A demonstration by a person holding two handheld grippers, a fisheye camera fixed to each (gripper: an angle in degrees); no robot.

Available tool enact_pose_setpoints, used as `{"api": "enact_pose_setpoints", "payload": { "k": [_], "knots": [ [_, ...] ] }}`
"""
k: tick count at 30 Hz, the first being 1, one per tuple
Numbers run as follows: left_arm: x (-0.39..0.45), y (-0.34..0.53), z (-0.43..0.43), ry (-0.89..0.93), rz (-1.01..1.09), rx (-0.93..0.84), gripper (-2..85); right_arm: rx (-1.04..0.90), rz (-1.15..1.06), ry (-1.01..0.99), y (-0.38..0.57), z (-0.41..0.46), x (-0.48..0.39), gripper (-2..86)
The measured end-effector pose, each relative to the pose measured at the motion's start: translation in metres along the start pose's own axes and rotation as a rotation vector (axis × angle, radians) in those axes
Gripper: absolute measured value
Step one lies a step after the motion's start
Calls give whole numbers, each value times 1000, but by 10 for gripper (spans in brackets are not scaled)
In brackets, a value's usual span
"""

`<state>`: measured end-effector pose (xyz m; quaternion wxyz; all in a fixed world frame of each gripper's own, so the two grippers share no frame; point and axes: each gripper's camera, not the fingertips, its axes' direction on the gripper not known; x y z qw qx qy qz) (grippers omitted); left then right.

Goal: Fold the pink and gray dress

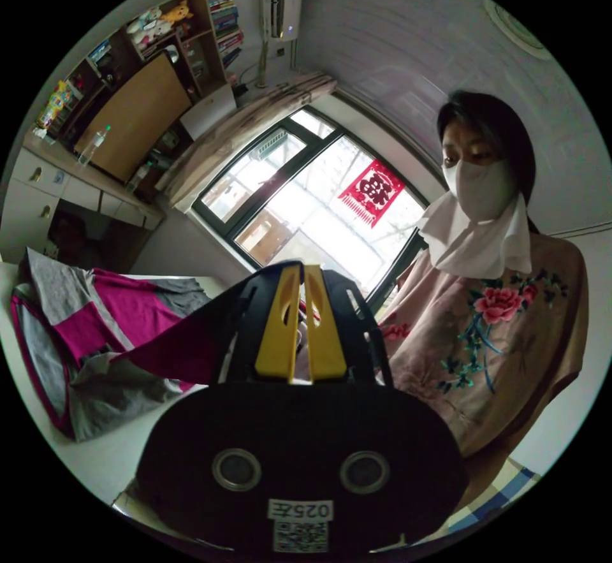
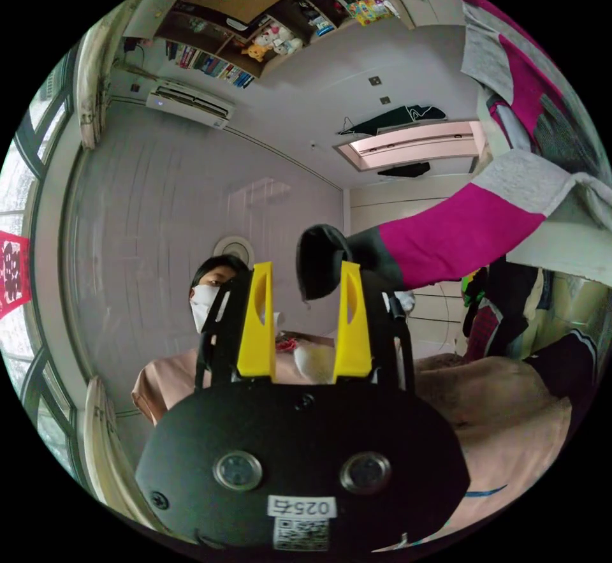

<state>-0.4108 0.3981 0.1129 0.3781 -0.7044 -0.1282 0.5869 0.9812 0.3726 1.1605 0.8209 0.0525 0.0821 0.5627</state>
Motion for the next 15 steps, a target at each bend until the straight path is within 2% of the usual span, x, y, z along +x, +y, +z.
{"api": "enact_pose_setpoints", "payload": {
  "k": [8,10,15],
  "knots": [
    [-6,-1,7,-41,-25,-57,-10,-79,28,132,2,11,-2,127],
    [-8,-2,9,-63,-36,-77,-9,-111,16,166,4,14,-6,47],
    [-13,2,2,-44,-38,-58,3,-148,-50,193,9,21,-32,-2]
  ]
}}
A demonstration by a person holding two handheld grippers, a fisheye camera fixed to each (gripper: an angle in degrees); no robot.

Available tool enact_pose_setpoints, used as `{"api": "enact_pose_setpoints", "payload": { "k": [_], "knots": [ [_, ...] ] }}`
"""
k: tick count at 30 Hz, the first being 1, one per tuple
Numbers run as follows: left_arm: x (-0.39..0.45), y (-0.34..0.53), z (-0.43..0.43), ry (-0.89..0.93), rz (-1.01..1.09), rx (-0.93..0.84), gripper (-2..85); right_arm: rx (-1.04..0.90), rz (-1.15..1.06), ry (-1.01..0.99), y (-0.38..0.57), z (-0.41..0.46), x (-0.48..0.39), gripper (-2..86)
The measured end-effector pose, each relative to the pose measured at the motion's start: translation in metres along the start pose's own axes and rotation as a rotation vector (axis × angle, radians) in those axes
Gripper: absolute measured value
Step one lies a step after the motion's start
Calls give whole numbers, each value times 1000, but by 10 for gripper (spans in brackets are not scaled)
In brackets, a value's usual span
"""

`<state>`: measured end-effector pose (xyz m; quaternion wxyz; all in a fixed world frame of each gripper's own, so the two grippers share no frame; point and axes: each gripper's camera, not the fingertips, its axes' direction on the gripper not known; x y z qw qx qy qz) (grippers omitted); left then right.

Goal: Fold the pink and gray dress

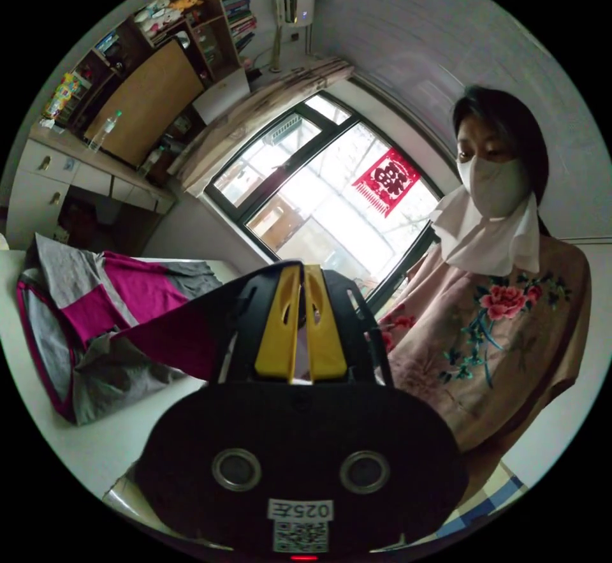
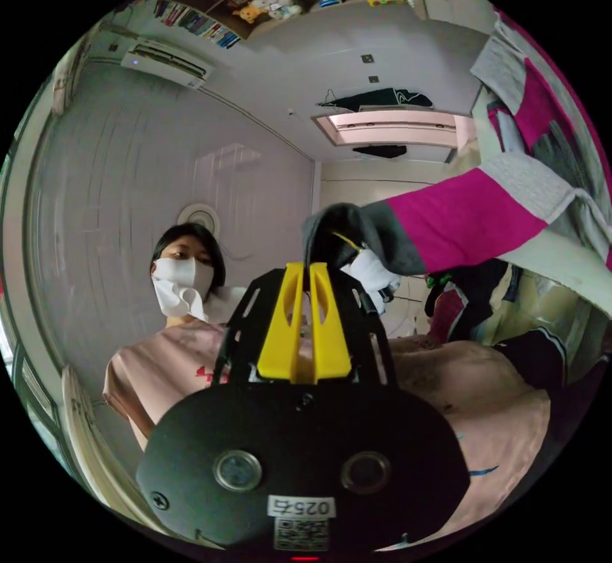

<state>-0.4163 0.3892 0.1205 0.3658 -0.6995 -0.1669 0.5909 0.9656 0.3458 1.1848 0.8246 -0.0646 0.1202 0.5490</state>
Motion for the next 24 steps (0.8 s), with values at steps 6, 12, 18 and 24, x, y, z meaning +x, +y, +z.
{"api": "enact_pose_setpoints", "payload": {
  "k": [6,12,18,24],
  "knots": [
    [4,34,-13,123,-12,93,167,-34,-74,-46,-4,15,-46,-6],
    [1,66,9,234,-223,55,179,-51,-100,-74,-9,29,-61,-6],
    [-9,69,23,429,-359,84,173,-60,-43,-74,-5,48,-51,-7],
    [-12,61,26,483,-438,192,94,-107,-7,-31,4,80,-58,-7]
  ]
}}
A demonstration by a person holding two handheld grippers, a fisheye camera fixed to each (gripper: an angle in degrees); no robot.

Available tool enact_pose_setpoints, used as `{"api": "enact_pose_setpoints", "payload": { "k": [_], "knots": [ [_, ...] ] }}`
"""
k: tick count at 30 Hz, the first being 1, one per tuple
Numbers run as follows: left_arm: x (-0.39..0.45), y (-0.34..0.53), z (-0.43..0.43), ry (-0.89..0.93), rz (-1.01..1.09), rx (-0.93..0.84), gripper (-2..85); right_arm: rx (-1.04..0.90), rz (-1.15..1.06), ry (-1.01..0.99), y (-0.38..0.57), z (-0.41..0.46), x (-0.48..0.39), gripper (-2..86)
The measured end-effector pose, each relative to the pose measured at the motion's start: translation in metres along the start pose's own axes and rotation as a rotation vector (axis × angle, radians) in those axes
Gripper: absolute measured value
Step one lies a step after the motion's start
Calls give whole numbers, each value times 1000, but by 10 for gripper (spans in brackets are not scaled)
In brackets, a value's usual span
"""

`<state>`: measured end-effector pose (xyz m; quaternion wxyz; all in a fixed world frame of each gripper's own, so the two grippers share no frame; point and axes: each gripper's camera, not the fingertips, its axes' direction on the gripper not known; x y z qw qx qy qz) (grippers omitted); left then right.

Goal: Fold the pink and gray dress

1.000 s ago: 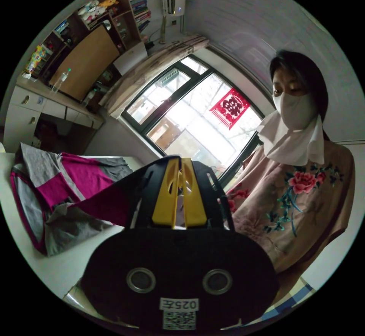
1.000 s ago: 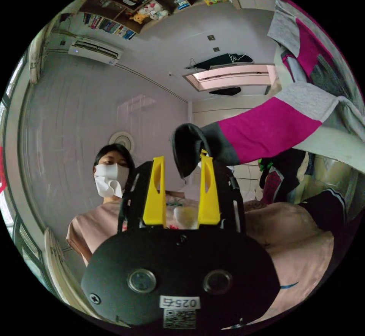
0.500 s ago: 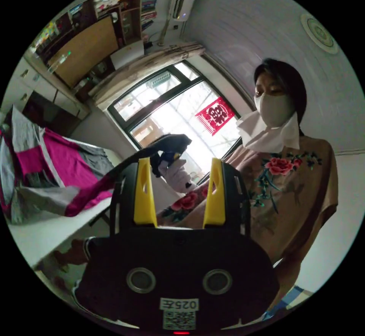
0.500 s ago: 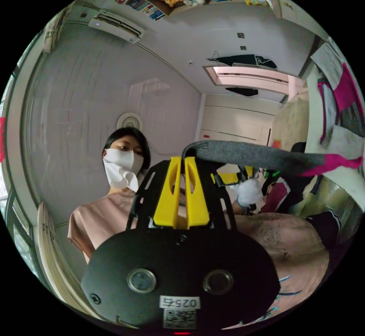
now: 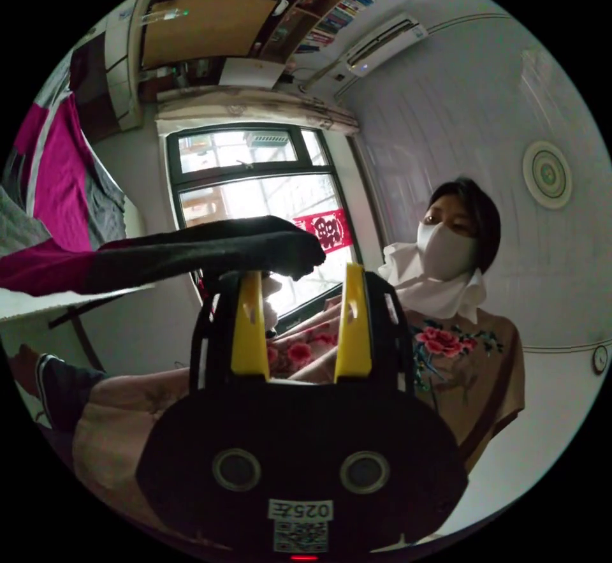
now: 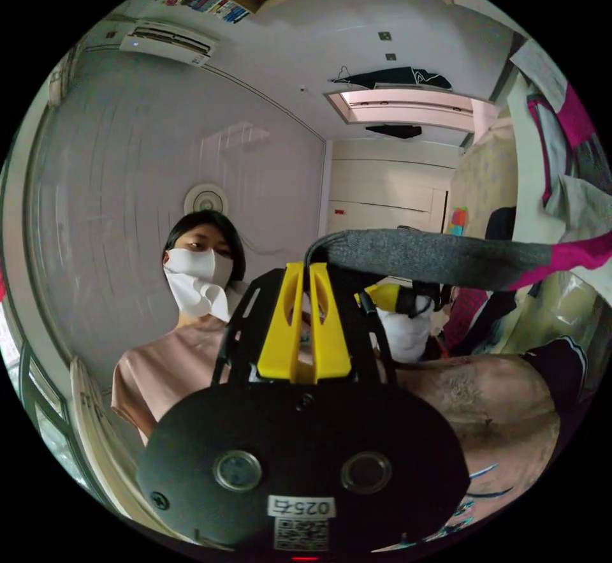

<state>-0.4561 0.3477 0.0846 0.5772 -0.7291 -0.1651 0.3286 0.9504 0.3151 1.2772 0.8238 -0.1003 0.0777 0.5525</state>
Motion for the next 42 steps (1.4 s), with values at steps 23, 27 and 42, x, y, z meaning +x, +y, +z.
{"api": "enact_pose_setpoints", "payload": {
  "k": [23,27,42],
  "knots": [
    [80,119,-5,-238,-110,119,-12,-254,70,712,-80,8,31,114],
    [72,131,16,-247,-104,184,-13,-157,27,992,-148,-8,80,93],
    [62,140,56,-302,-72,279,-13,-252,194,975,-209,14,149,15]
  ]
}}
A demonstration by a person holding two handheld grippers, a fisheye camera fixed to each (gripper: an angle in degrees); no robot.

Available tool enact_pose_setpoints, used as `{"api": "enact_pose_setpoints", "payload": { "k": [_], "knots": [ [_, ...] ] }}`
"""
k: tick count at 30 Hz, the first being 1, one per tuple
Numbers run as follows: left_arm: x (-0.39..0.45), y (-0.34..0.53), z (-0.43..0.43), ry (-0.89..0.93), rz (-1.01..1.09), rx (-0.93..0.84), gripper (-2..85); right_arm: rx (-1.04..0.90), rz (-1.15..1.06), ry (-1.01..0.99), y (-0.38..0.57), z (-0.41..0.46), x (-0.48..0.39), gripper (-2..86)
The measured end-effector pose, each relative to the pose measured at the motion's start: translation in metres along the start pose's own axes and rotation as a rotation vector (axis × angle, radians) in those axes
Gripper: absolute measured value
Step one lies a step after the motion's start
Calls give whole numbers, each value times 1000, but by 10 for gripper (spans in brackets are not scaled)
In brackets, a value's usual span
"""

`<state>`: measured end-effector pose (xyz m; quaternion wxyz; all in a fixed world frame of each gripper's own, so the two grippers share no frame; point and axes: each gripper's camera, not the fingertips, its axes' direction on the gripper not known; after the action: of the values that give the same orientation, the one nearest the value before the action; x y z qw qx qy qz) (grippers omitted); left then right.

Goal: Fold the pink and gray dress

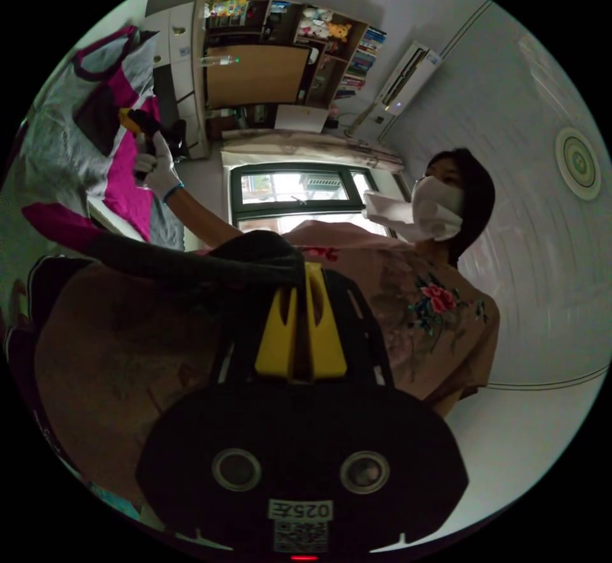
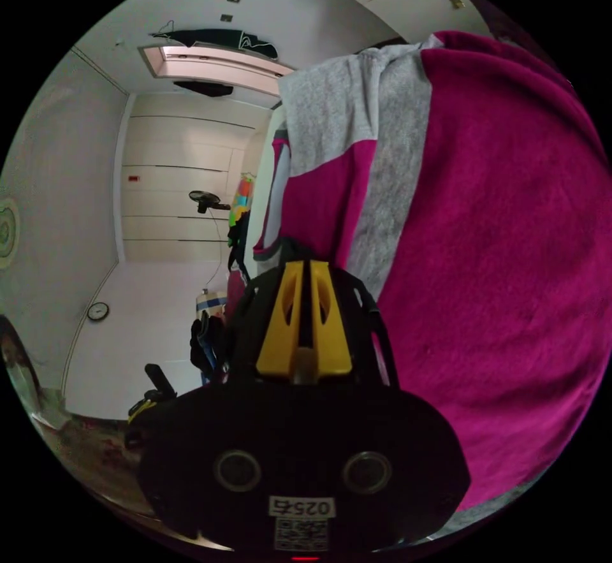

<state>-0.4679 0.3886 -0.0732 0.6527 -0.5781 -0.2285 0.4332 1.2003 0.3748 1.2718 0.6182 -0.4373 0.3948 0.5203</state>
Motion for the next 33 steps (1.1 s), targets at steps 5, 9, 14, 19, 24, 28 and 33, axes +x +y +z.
{"api": "enact_pose_setpoints", "payload": {
  "k": [5,9,14,19,24,28,33],
  "knots": [
    [7,5,-5,-14,4,13,-13,2,-52,53,6,-8,-19,19],
    [12,7,-10,-19,7,24,-13,36,-47,69,9,-20,-29,-7],
    [13,10,-12,-17,2,22,-13,14,-53,56,7,-16,-33,-9],
    [16,17,-13,-18,-1,30,-13,11,-40,62,9,-21,-41,-10],
    [16,24,-19,-12,-10,59,-12,38,20,31,12,-29,-34,-10],
    [20,27,-20,-20,-8,60,-12,23,40,121,10,-35,-35,-10],
    [22,35,-25,-18,-13,79,-12,2,33,112,10,-36,-34,-9]
  ]
}}
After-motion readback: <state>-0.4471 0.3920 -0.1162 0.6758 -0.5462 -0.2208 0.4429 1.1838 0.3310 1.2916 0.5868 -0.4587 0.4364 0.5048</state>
